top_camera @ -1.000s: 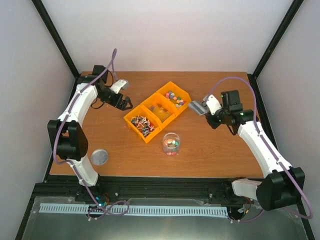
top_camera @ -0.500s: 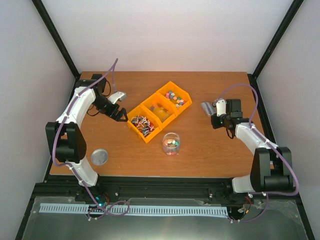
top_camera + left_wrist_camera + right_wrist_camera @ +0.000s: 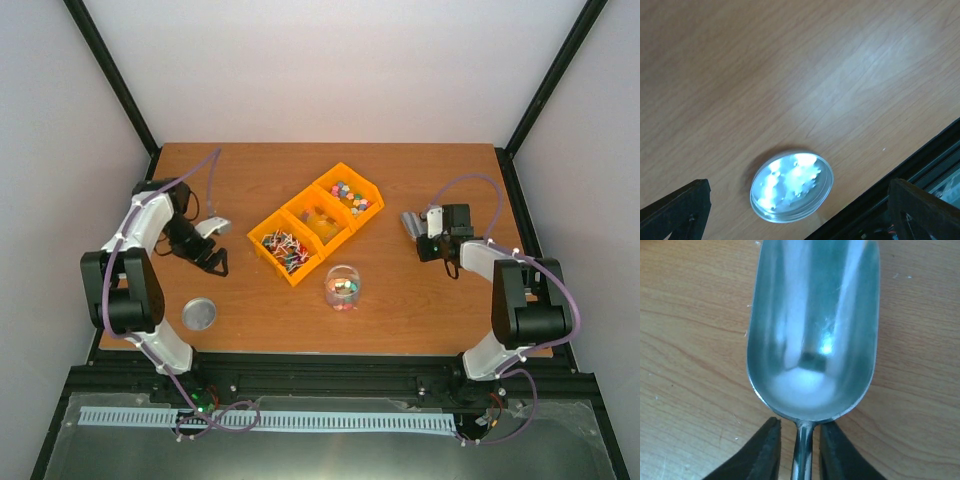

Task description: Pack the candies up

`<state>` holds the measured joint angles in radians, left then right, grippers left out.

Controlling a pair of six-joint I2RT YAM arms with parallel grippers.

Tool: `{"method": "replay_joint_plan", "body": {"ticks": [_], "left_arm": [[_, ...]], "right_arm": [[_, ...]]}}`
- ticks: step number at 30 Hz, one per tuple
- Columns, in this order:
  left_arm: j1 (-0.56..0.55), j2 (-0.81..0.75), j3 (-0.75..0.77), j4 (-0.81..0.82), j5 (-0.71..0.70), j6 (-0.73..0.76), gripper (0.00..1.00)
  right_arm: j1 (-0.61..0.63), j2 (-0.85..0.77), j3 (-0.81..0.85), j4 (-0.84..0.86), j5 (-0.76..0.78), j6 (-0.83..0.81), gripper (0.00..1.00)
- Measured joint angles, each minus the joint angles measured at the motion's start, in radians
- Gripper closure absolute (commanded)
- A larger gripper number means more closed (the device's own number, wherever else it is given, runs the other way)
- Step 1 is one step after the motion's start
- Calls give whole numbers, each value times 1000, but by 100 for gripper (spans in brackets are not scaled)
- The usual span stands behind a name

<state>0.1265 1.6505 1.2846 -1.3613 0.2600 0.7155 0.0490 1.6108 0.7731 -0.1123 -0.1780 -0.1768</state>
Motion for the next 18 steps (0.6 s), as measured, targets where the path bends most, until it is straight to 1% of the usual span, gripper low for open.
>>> {"method": "replay_joint_plan", "body": {"ticks": [3, 6, 9, 13, 15, 18], "left_arm": [[25, -8, -40, 0, -38, 44, 6], [33, -8, -84, 3, -72, 89, 10], [35, -18, -132, 5, -95, 143, 14], [35, -69, -208, 25, -123, 213, 18], [35, -96, -246, 48, -140, 246, 21], [35, -121, -299, 98, -162, 291, 26]], "right_arm": [[0, 2, 0, -2, -6, 0, 63], [0, 2, 0, -4, -13, 0, 56], [0, -1, 0, -14, -24, -7, 47], [0, -31, 5, -57, -48, -22, 28], [0, -56, 18, -87, -64, -31, 21], [0, -101, 50, -130, -90, -60, 16]]}}
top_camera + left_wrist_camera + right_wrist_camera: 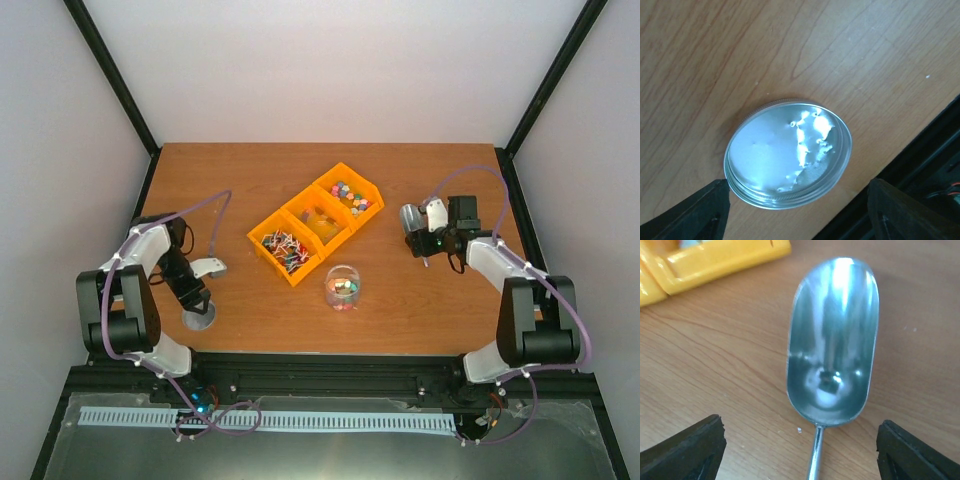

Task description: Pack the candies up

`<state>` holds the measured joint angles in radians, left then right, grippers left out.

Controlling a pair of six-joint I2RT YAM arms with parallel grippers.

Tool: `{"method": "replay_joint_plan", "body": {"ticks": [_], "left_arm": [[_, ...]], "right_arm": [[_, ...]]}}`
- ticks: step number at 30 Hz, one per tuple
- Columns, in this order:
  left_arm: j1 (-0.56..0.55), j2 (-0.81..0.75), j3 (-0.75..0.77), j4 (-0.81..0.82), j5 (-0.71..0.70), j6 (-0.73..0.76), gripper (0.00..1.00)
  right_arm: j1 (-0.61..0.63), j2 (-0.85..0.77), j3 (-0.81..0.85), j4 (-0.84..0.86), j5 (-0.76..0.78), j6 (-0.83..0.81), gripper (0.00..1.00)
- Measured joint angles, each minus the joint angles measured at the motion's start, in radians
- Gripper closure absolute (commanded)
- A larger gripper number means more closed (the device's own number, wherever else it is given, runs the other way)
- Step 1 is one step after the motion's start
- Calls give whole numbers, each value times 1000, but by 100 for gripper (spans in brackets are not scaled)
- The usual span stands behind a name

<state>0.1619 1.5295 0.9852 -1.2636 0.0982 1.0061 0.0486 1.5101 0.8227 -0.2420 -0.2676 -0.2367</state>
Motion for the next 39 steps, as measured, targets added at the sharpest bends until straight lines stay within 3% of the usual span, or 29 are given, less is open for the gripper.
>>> {"method": "replay_joint_plan", "body": {"ticks": [2, 5, 18, 25, 32, 39], "left_arm": [[0, 0, -16, 35, -3, 21, 30], [0, 2, -29, 105, -8, 47, 35], [0, 55, -95, 329, -8, 163, 49], [-3, 59, -109, 370, -16, 217, 71], [-45, 89, -76, 310, 73, 194, 98], [-107, 105, 66, 178, 205, 127, 99]], "right_arm": [[0, -31, 20, -27, -18, -23, 14], [-1, -72, 51, -71, -42, -60, 0], [-1, -267, 110, -220, -180, -238, 0], [-1, -281, 128, -259, -217, -281, 1], [-1, -309, 128, -270, -296, -353, 7], [9, -388, 128, -270, -419, -501, 13]]}}
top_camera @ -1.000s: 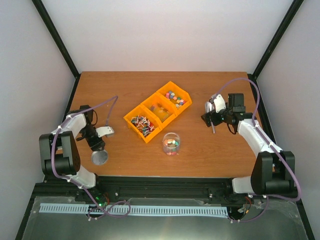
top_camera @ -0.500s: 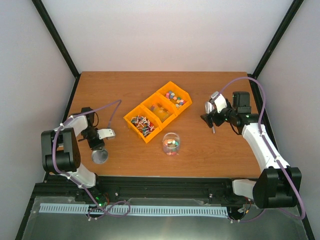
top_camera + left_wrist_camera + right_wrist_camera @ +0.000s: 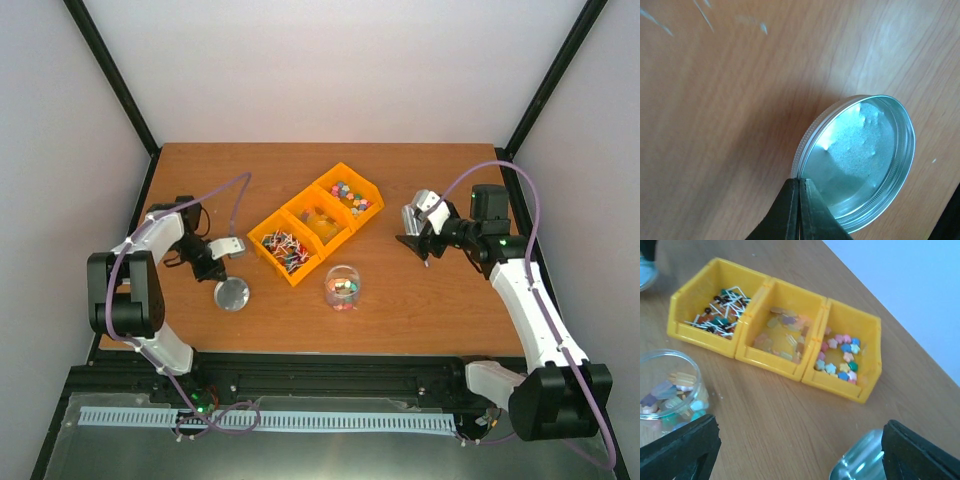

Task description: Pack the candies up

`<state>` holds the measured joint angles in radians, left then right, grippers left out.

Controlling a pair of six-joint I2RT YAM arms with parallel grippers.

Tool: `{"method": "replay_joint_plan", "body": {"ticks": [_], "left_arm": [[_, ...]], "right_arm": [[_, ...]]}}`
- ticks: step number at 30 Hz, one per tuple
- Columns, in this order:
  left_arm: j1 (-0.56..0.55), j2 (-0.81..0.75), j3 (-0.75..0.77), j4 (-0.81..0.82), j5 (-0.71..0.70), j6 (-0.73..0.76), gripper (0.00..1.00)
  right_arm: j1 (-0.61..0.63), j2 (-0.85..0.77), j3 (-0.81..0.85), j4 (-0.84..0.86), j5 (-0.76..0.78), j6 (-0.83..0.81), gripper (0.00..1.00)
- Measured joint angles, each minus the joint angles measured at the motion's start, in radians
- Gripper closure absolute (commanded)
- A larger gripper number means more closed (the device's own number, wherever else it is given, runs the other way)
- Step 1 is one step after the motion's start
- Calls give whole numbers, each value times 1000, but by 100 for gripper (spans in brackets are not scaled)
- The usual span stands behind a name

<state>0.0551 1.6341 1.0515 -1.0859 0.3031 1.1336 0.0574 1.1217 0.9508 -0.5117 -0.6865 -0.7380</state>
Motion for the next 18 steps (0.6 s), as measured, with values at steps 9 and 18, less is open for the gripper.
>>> {"method": "replay_joint_plan", "body": {"ticks": [9, 18], "left_arm": [[-135, -22, 230, -176, 216, -107, 99], [-353, 23, 423, -315, 451, -244, 99]], "right_arm": [[205, -66, -6, -9, -35, -228, 16], [471, -115, -51, 26, 8, -529, 19]]}}
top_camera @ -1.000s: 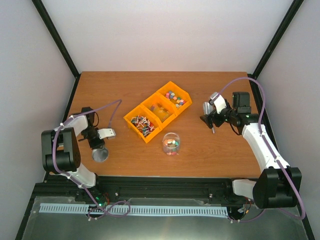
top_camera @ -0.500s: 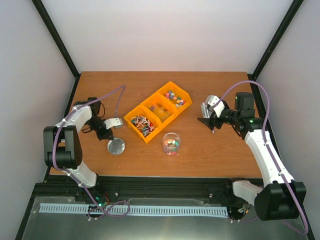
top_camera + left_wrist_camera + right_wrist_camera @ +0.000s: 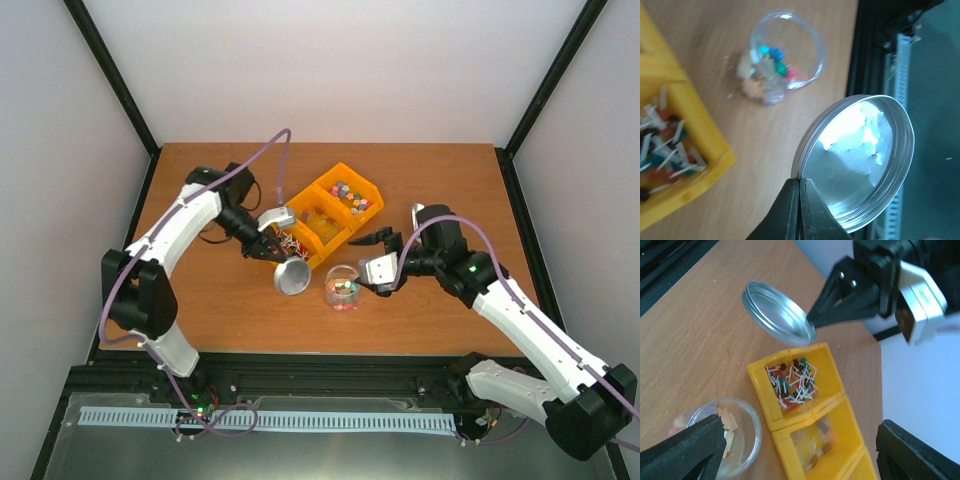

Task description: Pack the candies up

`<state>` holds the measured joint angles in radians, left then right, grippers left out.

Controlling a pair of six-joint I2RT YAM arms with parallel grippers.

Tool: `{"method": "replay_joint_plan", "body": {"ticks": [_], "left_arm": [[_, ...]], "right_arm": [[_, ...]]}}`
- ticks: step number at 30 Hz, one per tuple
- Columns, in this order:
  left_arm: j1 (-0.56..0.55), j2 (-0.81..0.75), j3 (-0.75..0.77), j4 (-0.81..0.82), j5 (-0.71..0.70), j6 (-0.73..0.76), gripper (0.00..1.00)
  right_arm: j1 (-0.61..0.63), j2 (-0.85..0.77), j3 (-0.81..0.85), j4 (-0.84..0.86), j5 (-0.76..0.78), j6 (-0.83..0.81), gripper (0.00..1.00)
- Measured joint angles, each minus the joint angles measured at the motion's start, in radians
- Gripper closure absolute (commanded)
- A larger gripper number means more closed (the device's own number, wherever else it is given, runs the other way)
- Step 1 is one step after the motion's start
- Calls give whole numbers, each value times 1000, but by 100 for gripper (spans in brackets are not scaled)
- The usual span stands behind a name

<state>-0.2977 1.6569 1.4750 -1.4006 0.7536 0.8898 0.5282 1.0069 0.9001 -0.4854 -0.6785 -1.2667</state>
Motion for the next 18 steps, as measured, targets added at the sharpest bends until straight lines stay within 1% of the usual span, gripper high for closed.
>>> {"method": "replay_joint_plan", "body": {"ticks": [5, 8, 12, 15, 18], "left_arm": [[-69, 92, 81, -52, 97, -56, 99], [-89, 148, 137, -94, 140, -74, 99], [-113, 218, 212, -156, 188, -79, 99], [-124, 244, 235, -180, 203, -85, 99], [-128, 257, 251, -201, 214, -97, 99]], "right_arm": [[87, 37, 0, 27, 33, -154, 23], [143, 63, 0, 52, 61, -227, 27], [190, 94, 3, 74, 85, -296, 41], [211, 117, 6, 88, 106, -339, 54], [229, 137, 8, 108, 135, -367, 63]]}}
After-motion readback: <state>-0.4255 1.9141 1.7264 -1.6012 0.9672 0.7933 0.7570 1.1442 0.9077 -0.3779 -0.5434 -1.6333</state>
